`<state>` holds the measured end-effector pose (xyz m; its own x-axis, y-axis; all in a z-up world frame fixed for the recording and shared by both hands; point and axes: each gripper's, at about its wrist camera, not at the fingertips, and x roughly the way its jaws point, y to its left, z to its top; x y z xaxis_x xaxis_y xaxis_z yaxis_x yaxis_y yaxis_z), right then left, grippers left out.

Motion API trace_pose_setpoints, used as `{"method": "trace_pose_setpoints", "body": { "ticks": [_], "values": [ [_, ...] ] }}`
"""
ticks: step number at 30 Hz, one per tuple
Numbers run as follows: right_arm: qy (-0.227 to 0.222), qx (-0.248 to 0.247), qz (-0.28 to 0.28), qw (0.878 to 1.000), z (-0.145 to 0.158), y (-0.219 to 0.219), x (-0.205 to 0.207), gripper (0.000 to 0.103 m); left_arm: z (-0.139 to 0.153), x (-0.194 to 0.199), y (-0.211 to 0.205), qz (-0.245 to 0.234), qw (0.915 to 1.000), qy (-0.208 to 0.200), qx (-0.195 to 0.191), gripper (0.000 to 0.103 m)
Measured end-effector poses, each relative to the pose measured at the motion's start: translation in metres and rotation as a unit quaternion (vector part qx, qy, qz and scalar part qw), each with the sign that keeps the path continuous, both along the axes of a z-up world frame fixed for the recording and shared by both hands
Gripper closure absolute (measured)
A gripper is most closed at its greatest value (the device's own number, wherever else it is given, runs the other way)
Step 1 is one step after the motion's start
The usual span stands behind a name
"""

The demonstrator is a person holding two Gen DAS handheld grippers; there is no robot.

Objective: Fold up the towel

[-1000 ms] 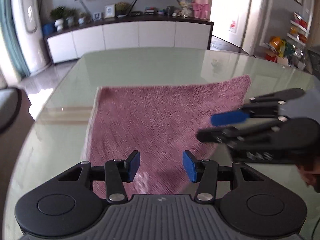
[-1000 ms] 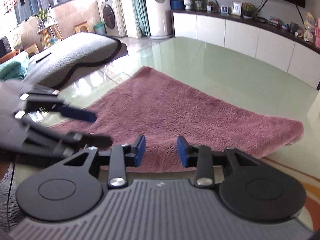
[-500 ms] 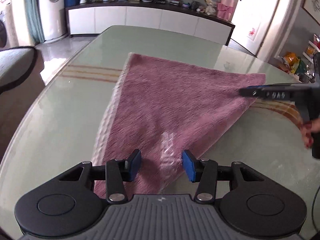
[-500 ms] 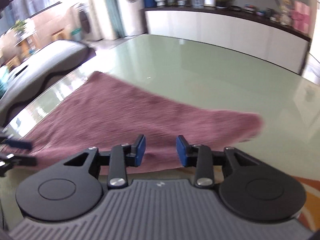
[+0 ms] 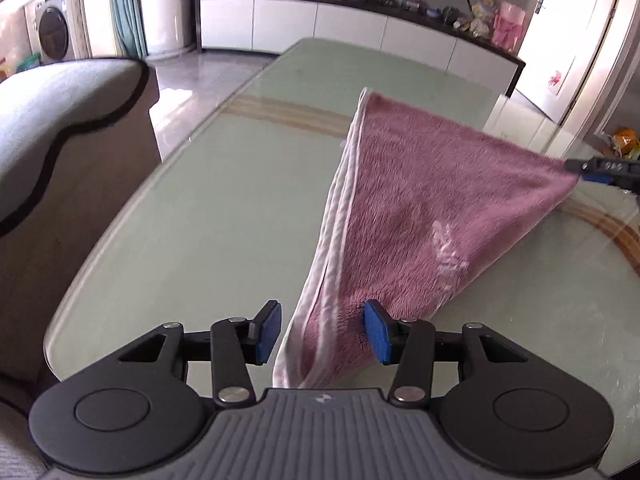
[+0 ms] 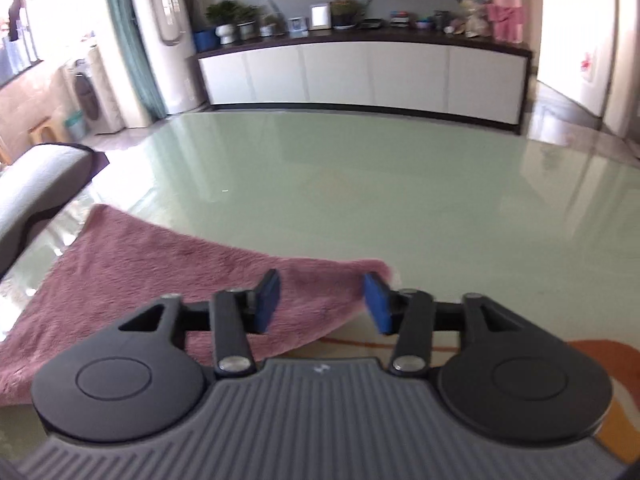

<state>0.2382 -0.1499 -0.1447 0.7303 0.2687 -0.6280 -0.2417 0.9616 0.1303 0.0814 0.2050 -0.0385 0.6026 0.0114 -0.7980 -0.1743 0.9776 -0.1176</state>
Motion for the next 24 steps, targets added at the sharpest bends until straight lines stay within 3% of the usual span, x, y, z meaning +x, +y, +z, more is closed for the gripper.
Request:
{"method": "trace_pose_setpoints", "body": {
  "ticks": [4,14,20,23,24],
  "values": [
    [0.017,0.030,-0.009,0.999,-0.001,-0.011,-0.003,0.049,0.005,-0.004,-0.002,0.001,0.9999,-0.015,0.005,0.053],
    [0.074,0.089,-0.027,0.993,-0.019,-0.009,0.009,0.049,-0.002,-0.009,-0.001,-0.004,0.9999,-0.007,0.015,0.048],
    [0.074,0.120,-0.038,0.989,-0.022,-0.010,0.014,0.049,-0.003,-0.010,0.000,-0.006,0.9998,-0.006,0.015,0.046],
    [0.076,0.139,-0.046,0.986,-0.022,-0.012,0.018,0.051,-0.003,-0.011,0.001,-0.007,0.9998,-0.006,0.016,0.045],
    [0.076,0.143,-0.047,0.986,-0.023,-0.013,0.019,0.059,-0.003,-0.011,0.001,-0.007,0.9998,-0.006,0.016,0.045]
  ]
}}
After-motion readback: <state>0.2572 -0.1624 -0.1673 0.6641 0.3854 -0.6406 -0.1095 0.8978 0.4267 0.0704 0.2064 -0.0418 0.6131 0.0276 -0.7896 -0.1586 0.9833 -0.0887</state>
